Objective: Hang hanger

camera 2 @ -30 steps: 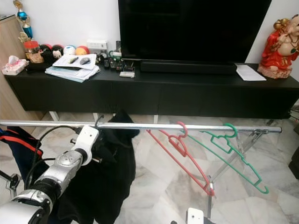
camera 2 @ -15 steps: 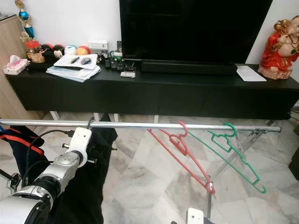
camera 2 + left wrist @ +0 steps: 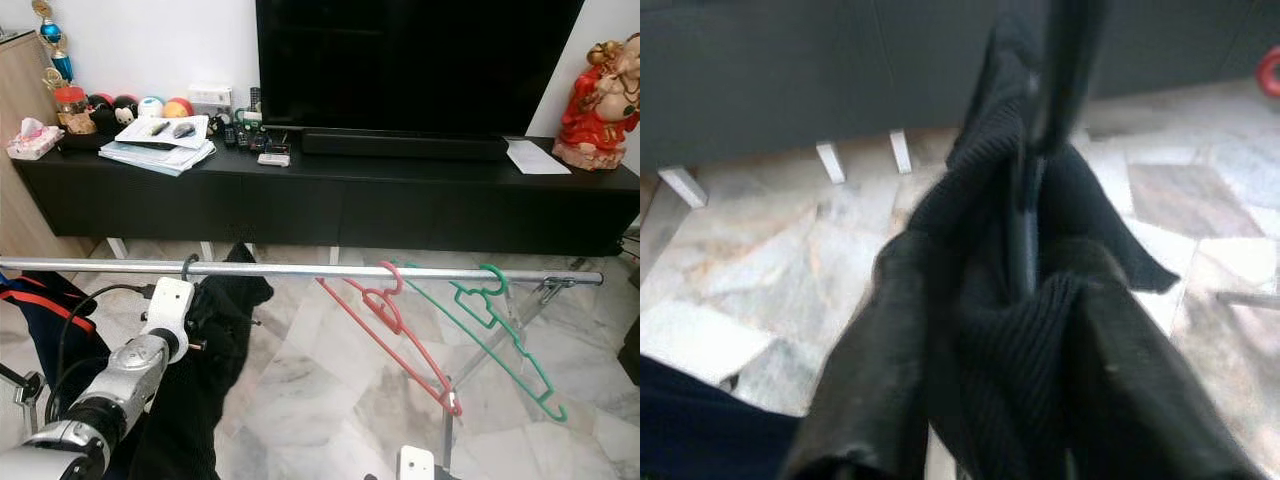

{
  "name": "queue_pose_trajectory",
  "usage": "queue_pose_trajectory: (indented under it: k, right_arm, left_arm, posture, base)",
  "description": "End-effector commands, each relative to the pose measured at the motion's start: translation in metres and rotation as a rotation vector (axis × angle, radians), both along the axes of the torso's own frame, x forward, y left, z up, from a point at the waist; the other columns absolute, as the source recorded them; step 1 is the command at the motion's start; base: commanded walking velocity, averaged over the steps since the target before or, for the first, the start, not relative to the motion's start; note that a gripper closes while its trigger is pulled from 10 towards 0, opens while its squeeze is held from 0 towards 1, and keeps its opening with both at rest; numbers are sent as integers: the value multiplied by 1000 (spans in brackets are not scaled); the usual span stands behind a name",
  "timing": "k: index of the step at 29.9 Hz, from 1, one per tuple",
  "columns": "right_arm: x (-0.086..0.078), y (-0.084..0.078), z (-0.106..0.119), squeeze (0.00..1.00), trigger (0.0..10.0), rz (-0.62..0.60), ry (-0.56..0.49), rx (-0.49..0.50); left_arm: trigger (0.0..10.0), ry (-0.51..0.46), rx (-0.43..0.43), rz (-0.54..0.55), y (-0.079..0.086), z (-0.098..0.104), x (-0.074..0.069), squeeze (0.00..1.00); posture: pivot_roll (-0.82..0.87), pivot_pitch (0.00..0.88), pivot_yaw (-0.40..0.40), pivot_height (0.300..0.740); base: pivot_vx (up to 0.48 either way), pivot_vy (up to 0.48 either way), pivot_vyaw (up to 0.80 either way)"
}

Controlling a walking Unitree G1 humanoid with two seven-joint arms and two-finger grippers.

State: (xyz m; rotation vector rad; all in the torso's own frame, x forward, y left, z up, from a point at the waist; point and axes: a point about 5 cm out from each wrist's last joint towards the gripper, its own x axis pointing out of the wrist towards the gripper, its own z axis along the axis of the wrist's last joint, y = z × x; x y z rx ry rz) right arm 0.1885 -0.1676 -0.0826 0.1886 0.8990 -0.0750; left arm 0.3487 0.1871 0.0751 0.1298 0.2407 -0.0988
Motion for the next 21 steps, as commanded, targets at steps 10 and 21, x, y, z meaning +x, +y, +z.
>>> queue_pose_trajectory:
  k: [10,21]
  right_arm:
    - [-6,1,-3,0,10000,1,20,3]
    - [-6,1,-3,0,10000,9,28,0]
  left_arm:
    - [10000,-153,-8,-124,23,16,-51,1000]
    - [10000,136,101,-65,75,-41,-146,0]
  posture:
    - [38,0,-20,740]
    - [57,0,-12,740]
  base:
    - [0,0,0]
    - [0,0,0]
